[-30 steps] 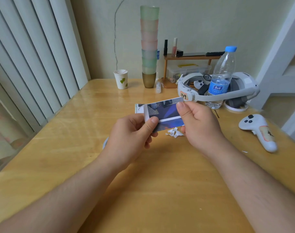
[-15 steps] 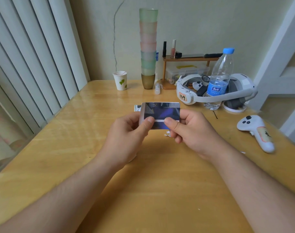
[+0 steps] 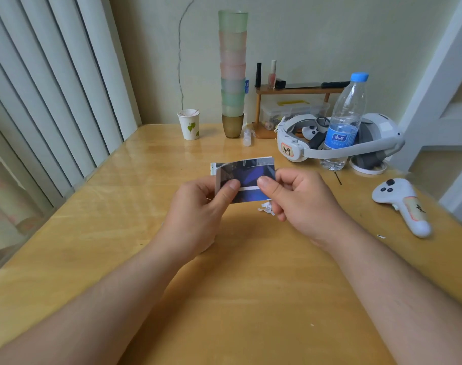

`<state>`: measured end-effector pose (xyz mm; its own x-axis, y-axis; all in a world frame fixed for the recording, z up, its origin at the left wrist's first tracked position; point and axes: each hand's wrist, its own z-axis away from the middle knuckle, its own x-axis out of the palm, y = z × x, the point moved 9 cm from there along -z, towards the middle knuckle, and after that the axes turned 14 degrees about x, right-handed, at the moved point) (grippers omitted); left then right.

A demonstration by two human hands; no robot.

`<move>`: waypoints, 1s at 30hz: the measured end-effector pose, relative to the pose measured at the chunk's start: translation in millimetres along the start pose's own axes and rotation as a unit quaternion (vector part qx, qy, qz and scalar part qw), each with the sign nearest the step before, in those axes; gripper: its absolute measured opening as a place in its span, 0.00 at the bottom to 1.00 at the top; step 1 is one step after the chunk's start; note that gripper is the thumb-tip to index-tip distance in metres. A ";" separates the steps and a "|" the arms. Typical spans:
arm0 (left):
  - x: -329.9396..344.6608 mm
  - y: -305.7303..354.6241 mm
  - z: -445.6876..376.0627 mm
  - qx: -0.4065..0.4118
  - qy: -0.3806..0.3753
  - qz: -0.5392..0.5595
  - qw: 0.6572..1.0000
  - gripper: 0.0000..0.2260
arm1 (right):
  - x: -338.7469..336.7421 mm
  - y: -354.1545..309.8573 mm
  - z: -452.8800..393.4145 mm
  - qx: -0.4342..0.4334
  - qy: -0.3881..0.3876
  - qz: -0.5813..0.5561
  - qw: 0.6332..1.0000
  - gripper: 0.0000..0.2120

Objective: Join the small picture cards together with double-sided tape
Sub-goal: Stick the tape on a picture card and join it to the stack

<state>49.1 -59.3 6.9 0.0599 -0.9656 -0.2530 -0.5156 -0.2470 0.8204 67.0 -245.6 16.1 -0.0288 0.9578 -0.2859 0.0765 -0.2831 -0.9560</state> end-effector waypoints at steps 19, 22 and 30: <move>-41.0 -28.2 -93.3 -0.099 0.010 -0.083 0.992 0.05 | -7.4 -29.9 -81.4 0.015 0.070 0.226 0.971 0.23; -36.6 -67.9 -111.8 -0.163 -0.010 -0.121 0.979 0.06 | 3.4 -13.3 -116.0 0.060 0.050 0.263 0.961 0.22; -32.9 -117.5 -132.5 -0.187 -0.019 -0.272 0.944 0.07 | 21.3 40.4 -165.1 0.149 0.056 0.297 0.942 0.25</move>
<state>221.0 -9.2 -13.3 0.1955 -0.6860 -0.7008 -0.0796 -0.7233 0.6859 234.0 -228.5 -17.9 0.0381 0.6207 -0.7831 -0.2378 -0.7555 -0.6104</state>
